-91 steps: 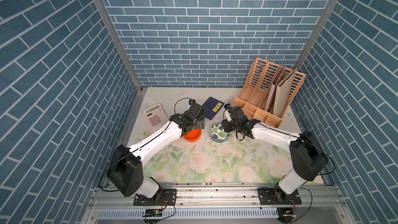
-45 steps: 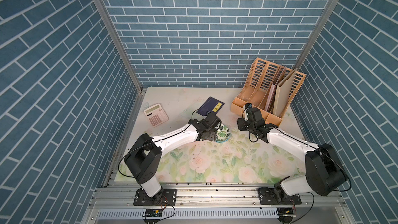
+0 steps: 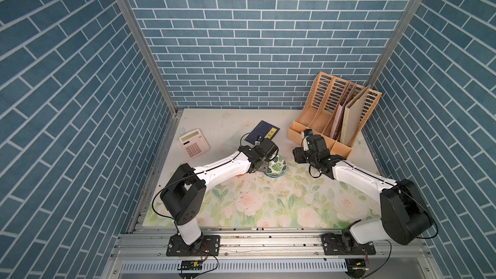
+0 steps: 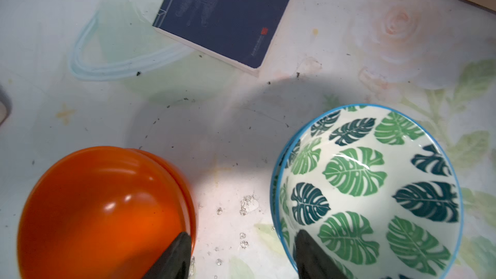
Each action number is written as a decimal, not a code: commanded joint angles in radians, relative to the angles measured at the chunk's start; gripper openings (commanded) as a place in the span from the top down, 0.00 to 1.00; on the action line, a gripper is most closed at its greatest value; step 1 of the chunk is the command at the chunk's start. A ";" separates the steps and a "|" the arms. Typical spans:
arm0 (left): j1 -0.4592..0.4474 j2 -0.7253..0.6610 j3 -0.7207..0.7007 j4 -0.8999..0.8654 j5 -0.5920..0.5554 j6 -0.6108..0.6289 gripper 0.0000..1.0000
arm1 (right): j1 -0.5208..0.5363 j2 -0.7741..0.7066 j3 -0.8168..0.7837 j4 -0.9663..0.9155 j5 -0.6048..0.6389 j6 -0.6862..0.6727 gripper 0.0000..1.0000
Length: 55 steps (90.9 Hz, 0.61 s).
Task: Stack the bowls
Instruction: Place the bowl on the bowl.
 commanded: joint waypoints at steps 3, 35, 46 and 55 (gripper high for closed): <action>-0.001 -0.002 0.016 0.042 0.084 -0.027 0.41 | 0.002 -0.009 -0.011 0.018 -0.008 0.010 0.46; 0.001 0.040 0.029 0.049 0.056 -0.054 0.59 | 0.000 -0.015 -0.026 0.019 -0.008 -0.001 0.47; 0.002 0.043 0.022 0.061 0.061 -0.059 0.65 | 0.000 -0.008 -0.026 0.021 -0.013 -0.002 0.47; 0.003 0.047 0.022 0.058 0.053 -0.061 0.65 | 0.001 -0.004 -0.032 0.025 -0.015 -0.002 0.47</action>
